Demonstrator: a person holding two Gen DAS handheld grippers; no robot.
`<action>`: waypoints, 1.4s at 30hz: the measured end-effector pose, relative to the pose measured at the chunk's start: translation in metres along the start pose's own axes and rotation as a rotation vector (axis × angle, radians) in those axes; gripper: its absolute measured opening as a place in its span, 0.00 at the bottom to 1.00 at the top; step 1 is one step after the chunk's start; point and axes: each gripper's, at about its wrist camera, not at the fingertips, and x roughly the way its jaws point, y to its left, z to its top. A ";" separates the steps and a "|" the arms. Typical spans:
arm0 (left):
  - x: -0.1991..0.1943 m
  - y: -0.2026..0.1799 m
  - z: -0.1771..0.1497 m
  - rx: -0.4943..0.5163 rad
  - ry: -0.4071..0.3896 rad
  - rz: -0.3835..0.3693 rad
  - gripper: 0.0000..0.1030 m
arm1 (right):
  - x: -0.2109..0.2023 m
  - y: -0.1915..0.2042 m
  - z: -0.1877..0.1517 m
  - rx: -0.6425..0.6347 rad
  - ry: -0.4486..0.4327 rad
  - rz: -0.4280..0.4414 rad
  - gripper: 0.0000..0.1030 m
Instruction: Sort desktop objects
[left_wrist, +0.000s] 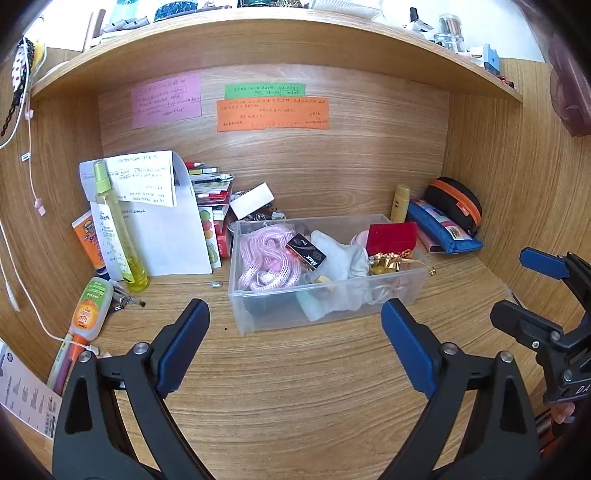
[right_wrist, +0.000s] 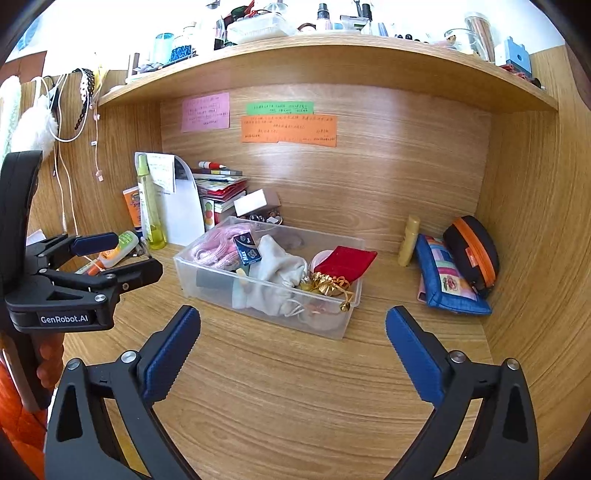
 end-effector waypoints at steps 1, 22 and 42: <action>-0.001 0.000 -0.001 0.000 -0.002 0.000 0.92 | -0.001 0.001 0.000 -0.002 0.000 -0.001 0.98; -0.005 0.000 0.000 -0.008 -0.013 -0.015 0.93 | 0.007 0.004 0.000 -0.014 0.017 0.000 0.98; -0.009 -0.010 -0.001 0.038 -0.016 -0.040 0.98 | 0.009 -0.001 -0.003 -0.020 0.036 0.003 0.98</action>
